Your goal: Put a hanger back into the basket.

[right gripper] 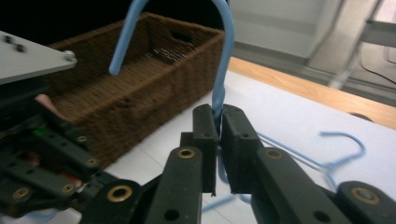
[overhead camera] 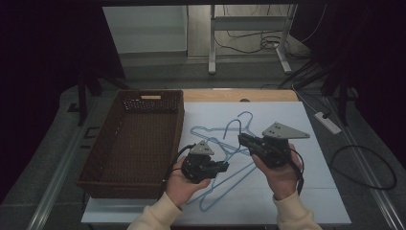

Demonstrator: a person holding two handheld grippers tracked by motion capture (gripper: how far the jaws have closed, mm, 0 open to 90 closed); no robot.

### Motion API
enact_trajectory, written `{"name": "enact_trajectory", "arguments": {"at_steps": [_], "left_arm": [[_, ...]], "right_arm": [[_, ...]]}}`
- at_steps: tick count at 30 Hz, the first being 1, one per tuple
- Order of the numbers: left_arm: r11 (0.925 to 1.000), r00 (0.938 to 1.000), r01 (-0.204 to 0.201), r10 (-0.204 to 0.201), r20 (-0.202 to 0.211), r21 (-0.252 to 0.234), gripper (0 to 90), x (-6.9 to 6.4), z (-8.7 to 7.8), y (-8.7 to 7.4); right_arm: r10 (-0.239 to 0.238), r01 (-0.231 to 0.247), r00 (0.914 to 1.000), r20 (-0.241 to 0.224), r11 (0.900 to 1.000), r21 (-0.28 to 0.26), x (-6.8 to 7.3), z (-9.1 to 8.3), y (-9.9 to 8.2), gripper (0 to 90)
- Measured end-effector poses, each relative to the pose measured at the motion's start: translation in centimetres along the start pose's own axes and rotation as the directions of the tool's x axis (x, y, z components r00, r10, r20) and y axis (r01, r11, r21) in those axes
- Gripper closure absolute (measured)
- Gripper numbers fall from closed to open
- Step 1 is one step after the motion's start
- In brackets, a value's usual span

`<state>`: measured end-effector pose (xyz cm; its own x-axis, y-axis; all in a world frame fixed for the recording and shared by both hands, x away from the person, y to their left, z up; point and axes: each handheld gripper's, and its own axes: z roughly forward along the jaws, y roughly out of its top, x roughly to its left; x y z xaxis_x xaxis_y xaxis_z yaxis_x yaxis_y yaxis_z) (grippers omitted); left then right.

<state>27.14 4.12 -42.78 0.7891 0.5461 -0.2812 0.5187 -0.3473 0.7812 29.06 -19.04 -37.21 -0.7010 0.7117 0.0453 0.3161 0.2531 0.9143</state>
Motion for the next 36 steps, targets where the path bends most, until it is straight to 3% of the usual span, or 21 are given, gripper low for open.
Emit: {"name": "enact_trajectory", "arguments": {"at_steps": [4,10,20,26,31,36], "left_arm": [[0.9995,1.0000,0.002,-0.002,0.001,-0.031,86.2,0.3,-1.2,0.1],[0.9974,0.9998,0.016,-0.017,-0.008,-0.070,86.2,1.1,-3.2,0.2],[0.9868,0.9999,0.012,-0.013,-0.005,-0.162,86.2,2.6,-7.7,0.5],[0.9783,0.9992,0.021,-0.027,-0.028,-0.206,86.2,4.1,-10.9,0.5],[0.9716,0.9970,0.022,-0.039,-0.067,-0.235,86.2,5.6,-13.0,0.0],[0.9693,0.9954,0.017,-0.040,-0.087,-0.245,86.2,6.2,-14.1,-0.5]], "right_arm": [[0.019,-0.020,0.9997,-0.018,0.9980,-0.060,-0.6,-0.8,-0.3,56.9],[0.011,-0.012,0.9999,-0.008,0.9955,-0.094,-1.6,-1.6,-2.1,41.0],[-0.023,0.025,0.9992,0.032,0.9983,-0.053,-3.5,-2.2,-6.1,36.3],[-0.010,0.011,0.9991,0.042,0.9994,-0.032,-4.7,-2.8,-8.5,34.6],[0.009,-0.008,0.9993,0.035,0.9996,-0.027,-5.5,-3.4,-9.6,34.2],[0.015,-0.014,0.9994,0.032,0.9997,-0.017,-5.8,-3.5,-10.1,33.7]]}}
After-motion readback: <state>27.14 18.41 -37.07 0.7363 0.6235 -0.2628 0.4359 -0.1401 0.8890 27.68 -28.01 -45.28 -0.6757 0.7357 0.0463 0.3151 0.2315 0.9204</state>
